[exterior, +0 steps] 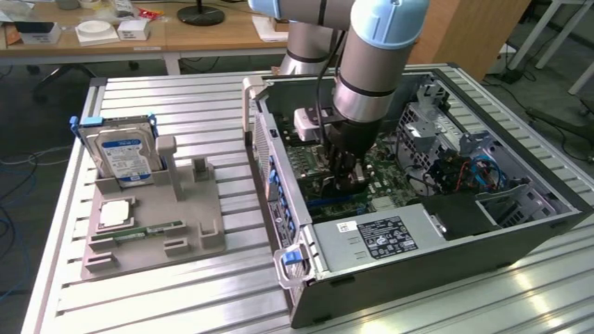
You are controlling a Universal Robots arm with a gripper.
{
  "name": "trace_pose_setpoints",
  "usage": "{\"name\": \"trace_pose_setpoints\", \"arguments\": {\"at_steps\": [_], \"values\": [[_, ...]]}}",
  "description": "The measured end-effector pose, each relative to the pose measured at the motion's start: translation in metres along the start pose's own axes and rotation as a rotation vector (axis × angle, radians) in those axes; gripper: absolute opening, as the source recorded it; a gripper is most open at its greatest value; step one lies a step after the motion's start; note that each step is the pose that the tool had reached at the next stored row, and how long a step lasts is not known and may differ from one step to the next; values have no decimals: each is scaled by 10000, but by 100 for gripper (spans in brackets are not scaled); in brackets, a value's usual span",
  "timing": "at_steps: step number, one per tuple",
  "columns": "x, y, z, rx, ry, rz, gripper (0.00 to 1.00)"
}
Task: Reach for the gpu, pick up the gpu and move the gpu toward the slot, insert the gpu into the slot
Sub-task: 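Insert the gpu into the slot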
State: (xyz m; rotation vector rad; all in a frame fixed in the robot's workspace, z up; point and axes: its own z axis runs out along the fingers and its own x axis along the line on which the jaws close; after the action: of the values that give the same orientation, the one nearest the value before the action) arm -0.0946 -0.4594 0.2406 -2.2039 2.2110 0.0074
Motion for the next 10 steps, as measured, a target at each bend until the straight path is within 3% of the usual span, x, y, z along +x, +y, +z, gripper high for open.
{"name": "trace_pose_setpoints", "arguments": {"at_steps": [10], "values": [[1,0,30,-1,2,0,27]]}}
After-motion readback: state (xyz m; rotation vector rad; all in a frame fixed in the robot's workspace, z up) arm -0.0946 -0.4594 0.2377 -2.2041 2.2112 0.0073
